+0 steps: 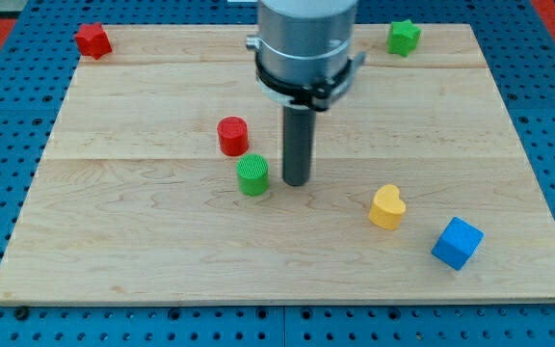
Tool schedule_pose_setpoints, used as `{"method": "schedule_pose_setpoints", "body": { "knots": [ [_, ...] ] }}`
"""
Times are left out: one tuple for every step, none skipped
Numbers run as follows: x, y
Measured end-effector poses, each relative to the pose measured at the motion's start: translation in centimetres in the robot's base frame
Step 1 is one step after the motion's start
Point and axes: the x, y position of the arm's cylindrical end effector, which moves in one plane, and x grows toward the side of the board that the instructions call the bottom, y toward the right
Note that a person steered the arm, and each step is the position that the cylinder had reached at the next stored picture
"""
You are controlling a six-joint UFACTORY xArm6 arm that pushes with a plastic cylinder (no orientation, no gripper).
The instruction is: Slide the yellow heart diagonally to the green circle
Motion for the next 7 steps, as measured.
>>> {"method": "schedule_pose_setpoints", "body": {
  "knots": [
    [0.3, -6.0],
    [0.3, -5.0],
    [0.0, 7.1],
    [1.2, 15.3],
    [4.3, 14.8],
    [7.9, 9.4],
    [7.8, 2.5]
  ]
}}
